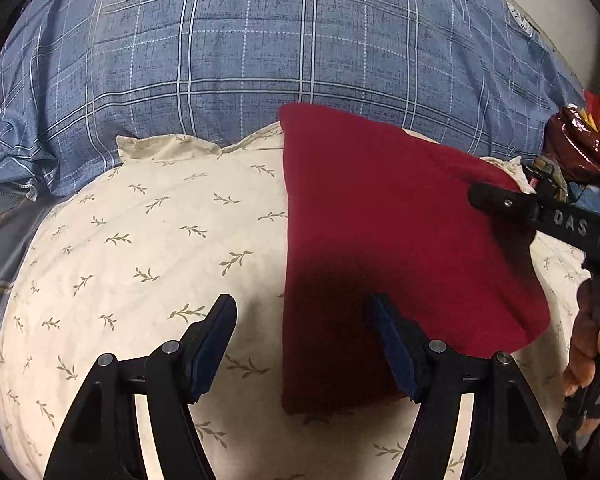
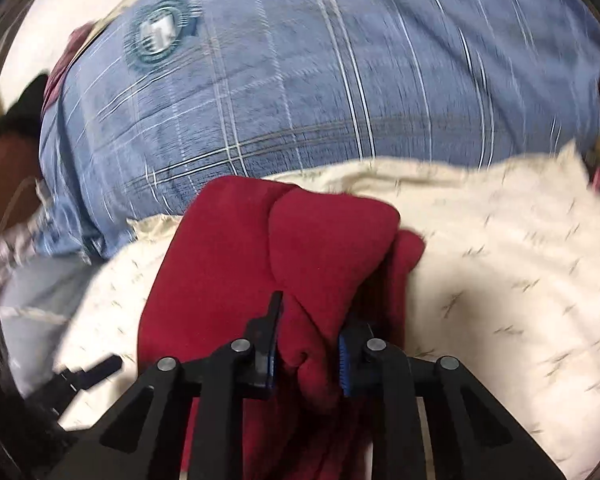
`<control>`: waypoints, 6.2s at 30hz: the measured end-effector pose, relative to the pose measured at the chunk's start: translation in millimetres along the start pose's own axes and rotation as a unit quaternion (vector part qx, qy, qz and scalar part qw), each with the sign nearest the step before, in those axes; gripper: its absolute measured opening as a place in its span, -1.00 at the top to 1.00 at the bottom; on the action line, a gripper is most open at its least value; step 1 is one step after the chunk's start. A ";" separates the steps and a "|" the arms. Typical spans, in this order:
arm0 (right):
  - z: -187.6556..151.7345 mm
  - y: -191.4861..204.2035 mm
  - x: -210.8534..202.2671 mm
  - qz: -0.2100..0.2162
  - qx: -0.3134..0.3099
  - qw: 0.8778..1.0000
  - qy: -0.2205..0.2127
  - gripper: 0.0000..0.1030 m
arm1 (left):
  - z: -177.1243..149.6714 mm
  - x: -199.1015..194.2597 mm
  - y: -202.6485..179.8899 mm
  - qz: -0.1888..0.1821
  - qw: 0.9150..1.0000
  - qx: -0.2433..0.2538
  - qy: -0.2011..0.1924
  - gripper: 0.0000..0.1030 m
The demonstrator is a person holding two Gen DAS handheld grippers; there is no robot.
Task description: Fold small clothes
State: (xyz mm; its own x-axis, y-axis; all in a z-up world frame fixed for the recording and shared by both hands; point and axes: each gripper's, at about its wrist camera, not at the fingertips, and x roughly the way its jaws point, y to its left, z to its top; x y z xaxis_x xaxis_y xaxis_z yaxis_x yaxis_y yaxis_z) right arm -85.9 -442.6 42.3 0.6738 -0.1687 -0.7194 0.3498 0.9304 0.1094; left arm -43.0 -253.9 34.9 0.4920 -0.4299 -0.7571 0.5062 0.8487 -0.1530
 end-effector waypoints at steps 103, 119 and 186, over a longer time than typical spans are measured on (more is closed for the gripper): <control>-79.7 44.2 -124.1 0.088 -0.032 0.995 -0.017 -0.10 | -110.7 -146.1 18.3 -0.043 0.996 -0.076 -0.008 -0.16; -106.8 53.6 -99.0 0.033 -0.066 0.997 0.011 -0.31 | -139.2 -175.7 -4.3 0.048 0.996 -0.067 -0.044 -0.34; -123.7 57.8 -101.4 0.058 -0.055 0.997 0.016 -0.68 | -132.1 -176.6 -23.2 0.091 0.994 -0.026 -0.051 -0.45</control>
State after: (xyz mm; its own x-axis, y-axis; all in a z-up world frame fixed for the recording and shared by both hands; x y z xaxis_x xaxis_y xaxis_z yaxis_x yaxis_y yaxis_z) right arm -214.5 -331.5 36.8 0.6841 -0.0482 -0.7278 0.1948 0.9737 0.1186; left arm -235.2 -156.9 88.3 0.6431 -0.2939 -0.7072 0.3659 0.9291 -0.0534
